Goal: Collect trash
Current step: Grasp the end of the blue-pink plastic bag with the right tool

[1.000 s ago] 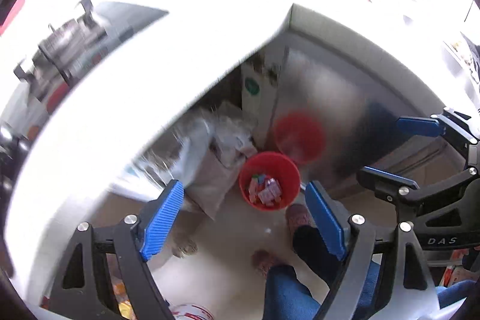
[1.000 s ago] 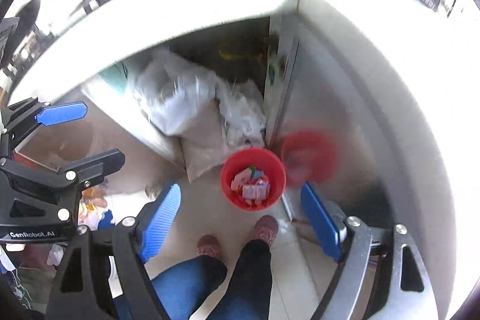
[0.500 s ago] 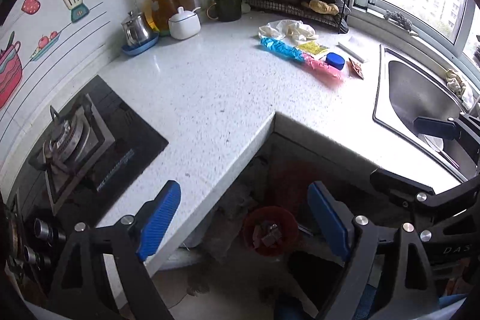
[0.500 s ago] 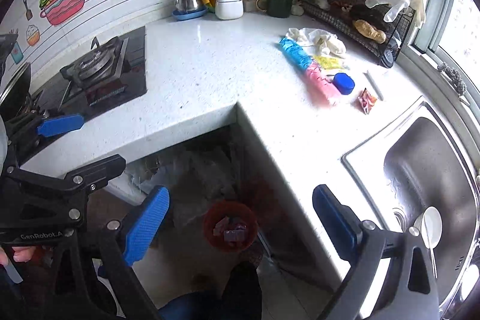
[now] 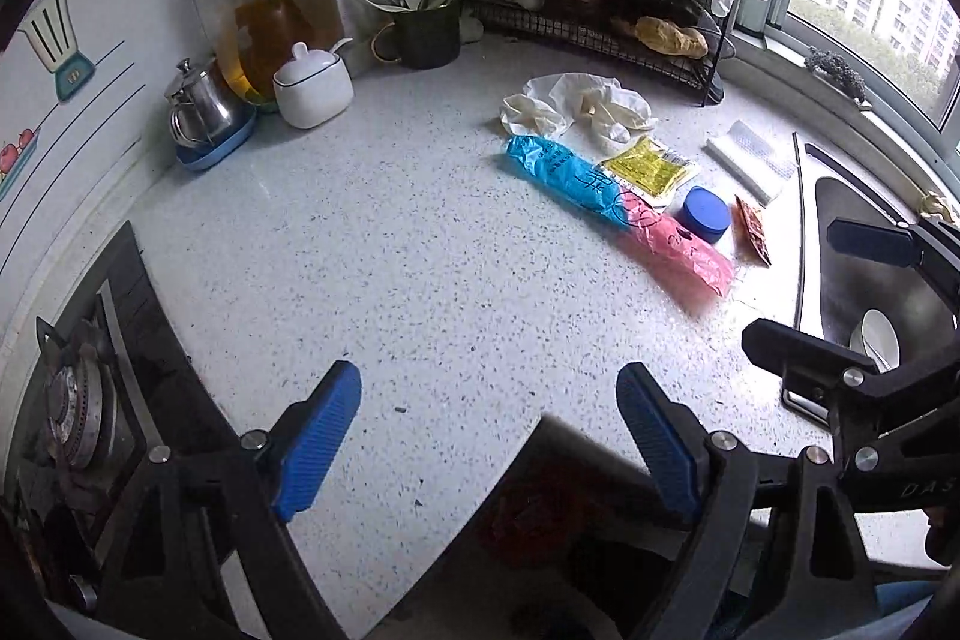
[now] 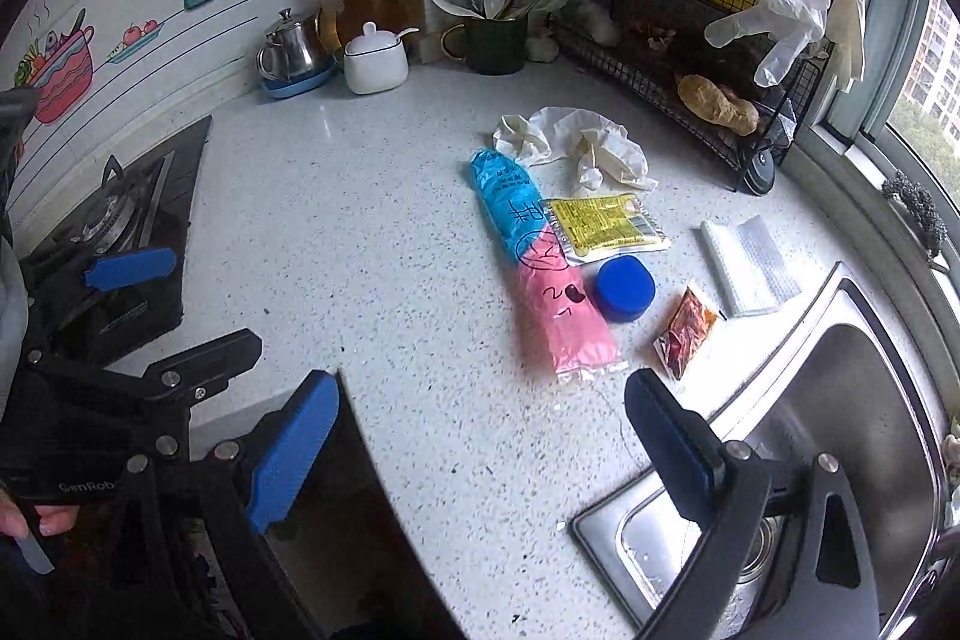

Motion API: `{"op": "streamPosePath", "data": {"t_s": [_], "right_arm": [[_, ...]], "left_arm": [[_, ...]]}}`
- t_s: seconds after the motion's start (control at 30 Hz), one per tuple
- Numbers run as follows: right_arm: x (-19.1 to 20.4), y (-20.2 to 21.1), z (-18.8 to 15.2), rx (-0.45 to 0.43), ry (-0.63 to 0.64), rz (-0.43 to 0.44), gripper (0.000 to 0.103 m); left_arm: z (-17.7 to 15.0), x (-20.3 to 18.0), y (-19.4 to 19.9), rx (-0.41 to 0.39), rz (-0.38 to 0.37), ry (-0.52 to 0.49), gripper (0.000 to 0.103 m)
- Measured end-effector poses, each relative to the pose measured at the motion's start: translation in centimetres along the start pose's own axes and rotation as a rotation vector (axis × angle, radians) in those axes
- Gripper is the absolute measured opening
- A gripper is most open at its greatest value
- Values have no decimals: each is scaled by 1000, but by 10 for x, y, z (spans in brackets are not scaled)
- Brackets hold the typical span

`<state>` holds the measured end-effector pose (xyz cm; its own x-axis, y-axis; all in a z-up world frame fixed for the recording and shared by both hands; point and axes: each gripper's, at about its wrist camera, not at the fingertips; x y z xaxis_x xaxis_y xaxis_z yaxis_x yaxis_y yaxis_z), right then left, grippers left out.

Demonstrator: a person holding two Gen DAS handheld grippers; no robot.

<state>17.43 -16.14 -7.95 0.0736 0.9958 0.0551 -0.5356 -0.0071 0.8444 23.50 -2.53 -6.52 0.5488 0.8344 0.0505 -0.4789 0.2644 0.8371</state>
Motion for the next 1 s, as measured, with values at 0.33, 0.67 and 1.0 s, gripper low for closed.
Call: {"op": "streamPosePath", "data": {"t_s": [0.33, 0.67, 1.0], "right_arm": [[-18, -59, 41, 88, 32, 95, 96], [-26, -116, 55, 239, 62, 100, 78], [-35, -113, 33, 275, 60, 114, 23]], "left_arm": [[35, 16, -63, 92, 7, 59, 86], [46, 24, -109, 185, 63, 80, 86], [44, 12, -108, 195, 34, 82, 86]]}}
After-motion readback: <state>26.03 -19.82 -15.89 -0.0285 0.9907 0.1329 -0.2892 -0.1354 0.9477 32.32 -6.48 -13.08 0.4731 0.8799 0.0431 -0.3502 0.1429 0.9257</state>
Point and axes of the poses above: each gripper's, at about its wrist camera, not at the fingertips, and y roughly against the way its jaws point, x to its left, z to its top, and after that the axes turned 3 degrees about -y, right-handed
